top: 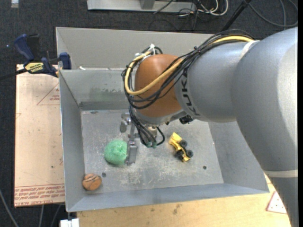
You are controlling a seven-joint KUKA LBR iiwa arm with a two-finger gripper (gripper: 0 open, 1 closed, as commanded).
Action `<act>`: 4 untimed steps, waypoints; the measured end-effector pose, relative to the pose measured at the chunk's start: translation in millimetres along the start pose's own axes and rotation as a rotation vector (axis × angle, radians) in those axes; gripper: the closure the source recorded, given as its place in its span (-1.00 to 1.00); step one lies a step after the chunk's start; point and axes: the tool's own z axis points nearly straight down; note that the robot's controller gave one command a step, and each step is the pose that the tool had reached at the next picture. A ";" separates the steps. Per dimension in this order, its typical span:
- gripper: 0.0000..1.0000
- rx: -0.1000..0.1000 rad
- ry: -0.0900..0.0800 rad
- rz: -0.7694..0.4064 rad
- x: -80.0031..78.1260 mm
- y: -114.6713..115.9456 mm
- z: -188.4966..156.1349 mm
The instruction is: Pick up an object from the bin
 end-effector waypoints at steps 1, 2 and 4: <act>-1.00 0.002 0.007 0.026 5.0 0.7 20.0; -1.00 0.001 0.003 -0.068 11.3 18.1 12.6; 1.00 0.001 0.001 -0.018 18.5 13.5 57.4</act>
Offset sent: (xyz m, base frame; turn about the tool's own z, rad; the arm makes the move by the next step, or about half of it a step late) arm -0.0122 0.0196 -0.0121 -0.0701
